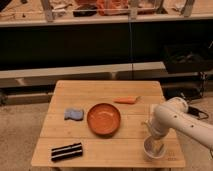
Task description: Place the ceramic cup in the ceramic bowl
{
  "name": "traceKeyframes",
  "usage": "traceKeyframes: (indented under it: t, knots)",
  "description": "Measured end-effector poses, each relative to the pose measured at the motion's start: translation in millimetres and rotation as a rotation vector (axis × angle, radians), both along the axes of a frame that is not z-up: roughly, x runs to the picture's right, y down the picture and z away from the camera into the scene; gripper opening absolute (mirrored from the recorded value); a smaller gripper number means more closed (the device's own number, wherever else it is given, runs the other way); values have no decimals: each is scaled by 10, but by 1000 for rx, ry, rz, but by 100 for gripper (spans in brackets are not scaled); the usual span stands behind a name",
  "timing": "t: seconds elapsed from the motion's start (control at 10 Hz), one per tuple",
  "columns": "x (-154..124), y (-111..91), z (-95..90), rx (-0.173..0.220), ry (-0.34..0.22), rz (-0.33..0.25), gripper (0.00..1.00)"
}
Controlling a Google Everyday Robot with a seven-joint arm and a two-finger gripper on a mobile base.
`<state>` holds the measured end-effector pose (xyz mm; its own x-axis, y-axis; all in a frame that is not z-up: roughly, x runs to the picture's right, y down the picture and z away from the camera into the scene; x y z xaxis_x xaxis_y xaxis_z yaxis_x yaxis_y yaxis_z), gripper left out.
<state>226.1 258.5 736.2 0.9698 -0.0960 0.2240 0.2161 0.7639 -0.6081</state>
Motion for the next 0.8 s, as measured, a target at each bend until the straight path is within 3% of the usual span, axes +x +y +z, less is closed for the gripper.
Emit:
traceKeyframes:
  t: [0.2,0.6,0.8]
  knots:
    - [6,0,6,-3,0,-1,76]
    - [12,-3,29,-9,-1,-2,80]
    - [4,0,35,-11,-1,-4,66]
